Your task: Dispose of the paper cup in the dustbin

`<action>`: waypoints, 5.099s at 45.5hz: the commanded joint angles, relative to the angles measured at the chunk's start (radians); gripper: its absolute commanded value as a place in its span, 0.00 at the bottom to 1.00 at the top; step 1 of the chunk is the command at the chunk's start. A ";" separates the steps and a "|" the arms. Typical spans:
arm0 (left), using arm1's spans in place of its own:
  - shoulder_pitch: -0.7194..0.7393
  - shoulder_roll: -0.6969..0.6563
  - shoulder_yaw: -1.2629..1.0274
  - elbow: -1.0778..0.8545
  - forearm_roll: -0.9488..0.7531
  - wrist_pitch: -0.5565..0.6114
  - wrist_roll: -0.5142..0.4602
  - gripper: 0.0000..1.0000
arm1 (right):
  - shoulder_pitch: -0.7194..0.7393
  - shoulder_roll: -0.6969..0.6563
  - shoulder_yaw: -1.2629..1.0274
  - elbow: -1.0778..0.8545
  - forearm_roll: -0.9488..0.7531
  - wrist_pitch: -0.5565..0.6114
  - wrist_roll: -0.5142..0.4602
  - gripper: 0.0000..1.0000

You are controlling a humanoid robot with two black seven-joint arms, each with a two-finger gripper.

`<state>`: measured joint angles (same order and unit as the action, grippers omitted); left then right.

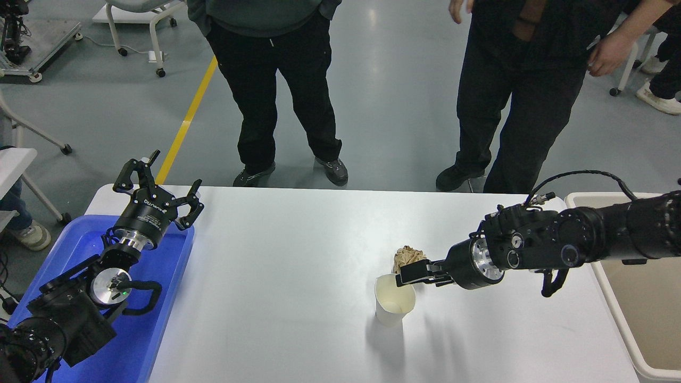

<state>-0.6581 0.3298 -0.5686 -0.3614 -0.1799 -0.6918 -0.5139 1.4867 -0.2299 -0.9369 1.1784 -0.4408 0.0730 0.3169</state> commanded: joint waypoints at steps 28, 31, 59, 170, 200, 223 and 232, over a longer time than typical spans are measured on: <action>0.000 0.000 -0.001 -0.001 0.000 0.000 0.000 1.00 | -0.085 0.075 -0.034 -0.074 -0.010 -0.088 0.005 0.79; 0.000 0.000 0.001 -0.001 -0.001 0.000 0.000 1.00 | -0.085 0.075 -0.037 -0.074 -0.042 -0.096 0.007 0.69; 0.000 0.000 -0.001 -0.001 -0.001 0.000 0.000 1.00 | -0.060 0.067 -0.079 -0.074 -0.104 -0.105 0.016 0.00; 0.000 0.000 -0.001 -0.001 -0.001 0.000 0.000 1.00 | -0.250 -0.496 0.280 -0.859 0.241 0.248 0.108 0.00; 0.000 0.000 -0.001 -0.001 0.000 0.000 0.000 1.00 | -0.510 -0.460 0.449 -1.157 0.241 0.192 -0.082 0.00; 0.000 0.000 -0.001 -0.001 -0.001 0.000 0.000 1.00 | -0.727 -0.365 0.446 -1.270 0.198 0.096 -0.153 0.00; 0.000 0.000 -0.001 -0.001 0.000 0.000 0.000 1.00 | -0.775 -0.316 0.451 -1.270 0.194 0.062 -0.153 0.00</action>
<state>-0.6581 0.3298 -0.5691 -0.3619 -0.1798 -0.6918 -0.5139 0.7844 -0.5992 -0.4907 -0.0756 -0.2352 0.1658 0.1714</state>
